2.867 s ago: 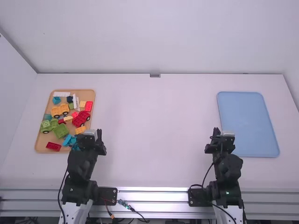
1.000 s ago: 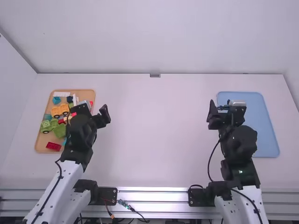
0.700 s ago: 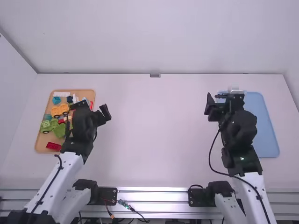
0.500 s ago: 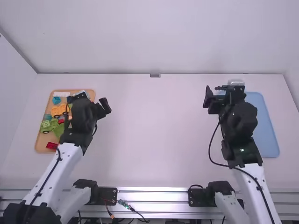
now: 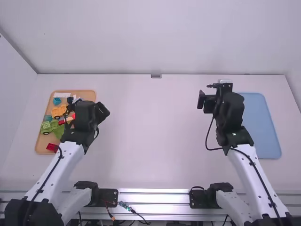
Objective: Assemble lego blocks to make yellow taxi
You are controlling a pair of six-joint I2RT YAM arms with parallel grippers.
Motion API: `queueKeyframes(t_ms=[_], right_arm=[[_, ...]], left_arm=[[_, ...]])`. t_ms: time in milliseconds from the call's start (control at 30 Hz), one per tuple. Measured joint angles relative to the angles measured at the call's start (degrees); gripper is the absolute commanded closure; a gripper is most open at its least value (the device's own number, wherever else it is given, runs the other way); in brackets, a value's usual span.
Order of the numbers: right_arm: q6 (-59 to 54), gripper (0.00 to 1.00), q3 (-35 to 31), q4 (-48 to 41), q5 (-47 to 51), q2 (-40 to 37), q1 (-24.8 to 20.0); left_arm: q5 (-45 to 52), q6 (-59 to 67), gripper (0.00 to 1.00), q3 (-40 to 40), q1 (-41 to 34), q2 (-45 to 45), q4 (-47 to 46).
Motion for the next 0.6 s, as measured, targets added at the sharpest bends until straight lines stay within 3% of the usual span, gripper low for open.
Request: queueKeyframes(t_ms=[267, 533, 600], right_arm=[[0.1, 0.01, 0.0, 0.0, 0.0, 5.2, 0.0], [0.2, 0.01, 0.0, -0.1, 0.0, 8.8, 0.0], [0.1, 0.01, 0.0, -0.1, 0.0, 8.9, 0.0]], left_arm=[[-0.7, -3.8, 0.01, 11.4, 7.7, 5.4, -6.4], [6.8, -7.8, 0.01, 32.7, 22.8, 25.7, -19.6], [8.7, -9.1, 0.01, 41.2, 25.7, 33.4, -25.0]])
